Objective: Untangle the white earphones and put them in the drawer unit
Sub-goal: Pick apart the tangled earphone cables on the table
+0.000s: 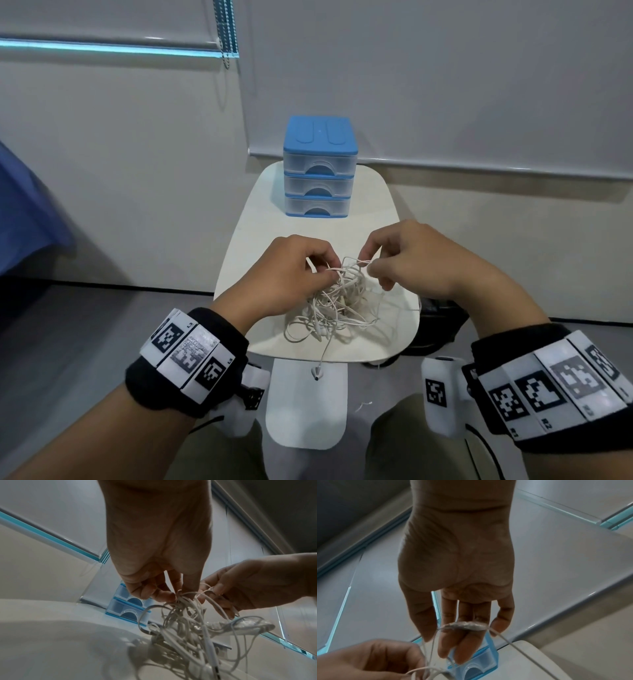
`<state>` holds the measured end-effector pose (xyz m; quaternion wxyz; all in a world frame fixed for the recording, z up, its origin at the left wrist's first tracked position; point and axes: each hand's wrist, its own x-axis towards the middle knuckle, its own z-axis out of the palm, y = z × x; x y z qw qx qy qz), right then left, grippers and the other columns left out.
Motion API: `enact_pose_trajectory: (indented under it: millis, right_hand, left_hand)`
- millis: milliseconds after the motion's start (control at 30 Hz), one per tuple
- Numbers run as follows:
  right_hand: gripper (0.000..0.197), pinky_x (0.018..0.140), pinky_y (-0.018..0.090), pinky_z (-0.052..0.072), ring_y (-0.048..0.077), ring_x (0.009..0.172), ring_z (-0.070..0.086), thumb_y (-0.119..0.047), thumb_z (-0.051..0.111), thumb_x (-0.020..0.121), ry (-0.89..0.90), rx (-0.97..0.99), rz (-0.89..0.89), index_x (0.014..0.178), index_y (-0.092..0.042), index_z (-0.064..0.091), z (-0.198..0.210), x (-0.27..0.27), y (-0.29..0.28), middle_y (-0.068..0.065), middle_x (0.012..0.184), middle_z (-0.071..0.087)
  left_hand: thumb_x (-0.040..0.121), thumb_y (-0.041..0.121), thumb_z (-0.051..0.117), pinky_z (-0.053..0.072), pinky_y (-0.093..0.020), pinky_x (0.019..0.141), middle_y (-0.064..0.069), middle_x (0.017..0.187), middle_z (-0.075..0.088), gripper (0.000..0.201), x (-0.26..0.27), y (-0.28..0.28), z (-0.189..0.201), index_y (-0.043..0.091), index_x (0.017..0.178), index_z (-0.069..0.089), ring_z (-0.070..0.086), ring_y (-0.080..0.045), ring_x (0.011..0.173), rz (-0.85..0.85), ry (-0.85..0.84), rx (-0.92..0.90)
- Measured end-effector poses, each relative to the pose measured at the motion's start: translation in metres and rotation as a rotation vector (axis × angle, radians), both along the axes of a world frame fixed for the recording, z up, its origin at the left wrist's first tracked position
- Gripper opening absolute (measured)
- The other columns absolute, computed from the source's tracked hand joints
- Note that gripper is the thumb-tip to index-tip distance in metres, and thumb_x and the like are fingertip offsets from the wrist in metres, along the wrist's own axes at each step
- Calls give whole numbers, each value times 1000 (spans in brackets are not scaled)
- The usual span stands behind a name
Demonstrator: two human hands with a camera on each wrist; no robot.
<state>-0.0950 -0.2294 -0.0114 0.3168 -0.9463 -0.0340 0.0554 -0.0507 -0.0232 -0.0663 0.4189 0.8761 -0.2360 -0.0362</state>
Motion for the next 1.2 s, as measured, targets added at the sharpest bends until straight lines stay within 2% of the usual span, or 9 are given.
enact_pose_trajectory:
  millis: [133, 233, 333, 500, 567, 633, 800, 967, 1200]
  right_hand:
    - [39, 55, 20, 40, 4, 45, 50, -51, 64, 95, -17, 58, -23, 78, -17, 76, -1, 3, 7, -13, 47, 58]
    - [35, 53, 22, 36, 4, 44, 43, -41, 68, 95, -39, -13, -37, 69, -19, 76, -2, 10, 9, -15, 40, 47]
    - [29, 52, 22, 33, 7, 47, 41, -29, 69, 94, 4, -37, -40, 67, -18, 75, -6, 14, 7, -14, 41, 47]
    - [47, 64, 29, 40, 12, 63, 48, -55, 63, 95, 21, 47, -9, 69, -19, 77, -8, 11, 5, -4, 62, 52]
    - [40, 62, 30, 38, 14, 61, 44, -49, 65, 95, 1, 19, 20, 70, -20, 77, -8, 11, 3, 0, 63, 51]
    - [34, 59, 28, 36, 15, 57, 42, -39, 68, 96, -21, -30, 28, 69, -20, 75, -10, 15, 1, -3, 60, 52]
    - [27, 55, 24, 38, 10, 62, 55, -32, 69, 96, -28, -155, 51, 70, -24, 72, -13, 21, 1, -9, 61, 61]
    - [19, 47, 11, 35, 3, 50, 51, -29, 73, 93, -5, -94, 92, 77, -18, 74, -18, 25, 1, -5, 59, 65]
    - [12, 61, 30, 47, 13, 51, 56, -21, 74, 93, -30, 48, 77, 80, -22, 73, -26, 30, 3, -14, 50, 56]
  left_hand:
    - [88, 19, 80, 40, -10, 58, 9, 77, 71, 9, 0, 0, 1, 28, 90, 79, 50, -3, 55, -19, -28, 5]
    - [89, 21, 80, 41, -10, 59, 10, 78, 70, 7, -1, 1, 3, 28, 91, 78, 52, -4, 58, -43, -49, 18]
    - [88, 20, 81, 43, -15, 61, 8, 81, 68, 12, 0, 4, 3, 29, 93, 74, 52, -7, 61, -46, -47, 2]
    - [87, 22, 82, 43, -13, 60, 9, 80, 68, 14, 1, 8, 2, 29, 85, 70, 52, -6, 61, -39, -42, 0]
    - [87, 23, 81, 42, -12, 59, 11, 78, 69, 13, 0, 7, 3, 29, 83, 70, 52, -5, 60, -46, -41, 12]
    - [88, 23, 80, 43, -14, 60, 9, 81, 71, 13, 1, 6, 4, 30, 83, 70, 53, -3, 60, -54, -35, 26]
    - [90, 14, 73, 45, -17, 62, 7, 84, 67, 19, 2, 9, 6, 31, 85, 65, 53, -7, 62, -58, -18, 27]
    - [94, 11, 67, 43, -19, 62, 4, 89, 65, 22, 1, 10, 7, 31, 87, 59, 53, -11, 64, -79, -10, 44]
    - [100, 12, 59, 45, -20, 67, -1, 94, 65, 22, 1, 6, 9, 34, 95, 57, 58, -19, 83, -101, 48, 74]
